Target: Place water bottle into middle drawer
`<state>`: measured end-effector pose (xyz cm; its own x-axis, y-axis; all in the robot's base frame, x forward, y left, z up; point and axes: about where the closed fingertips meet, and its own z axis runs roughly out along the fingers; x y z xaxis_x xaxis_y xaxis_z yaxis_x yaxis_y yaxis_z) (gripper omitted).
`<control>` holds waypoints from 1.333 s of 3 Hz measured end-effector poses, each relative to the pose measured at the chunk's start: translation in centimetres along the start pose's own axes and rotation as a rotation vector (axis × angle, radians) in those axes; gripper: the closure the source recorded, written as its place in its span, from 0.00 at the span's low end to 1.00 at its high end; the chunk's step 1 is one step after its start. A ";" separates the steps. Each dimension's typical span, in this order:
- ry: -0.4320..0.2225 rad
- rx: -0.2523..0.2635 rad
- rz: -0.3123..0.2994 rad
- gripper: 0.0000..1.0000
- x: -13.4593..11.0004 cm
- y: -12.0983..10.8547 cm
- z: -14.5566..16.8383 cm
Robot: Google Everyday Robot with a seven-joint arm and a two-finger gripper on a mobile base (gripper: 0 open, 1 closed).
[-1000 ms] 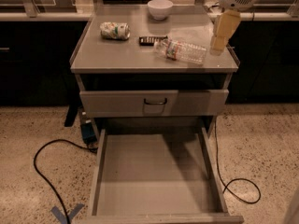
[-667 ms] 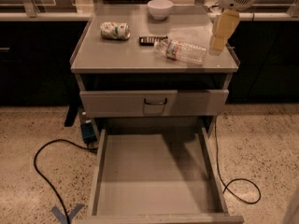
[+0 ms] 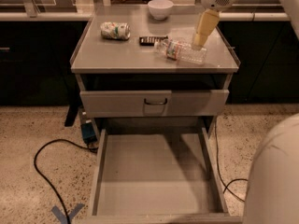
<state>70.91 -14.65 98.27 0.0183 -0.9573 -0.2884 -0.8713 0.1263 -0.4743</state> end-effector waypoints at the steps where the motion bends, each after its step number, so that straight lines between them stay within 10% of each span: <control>1: -0.098 -0.013 0.074 0.00 -1.0 -0.6 3.6; 4: -0.186 -0.051 0.252 0.00 -1.4 -1.8 10.9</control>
Offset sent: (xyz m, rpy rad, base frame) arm 0.0622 0.0395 -0.0654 0.3402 0.0706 -0.1022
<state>77.77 -10.74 90.43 -0.1161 -0.8332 -0.5407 -0.8832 0.3356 -0.3276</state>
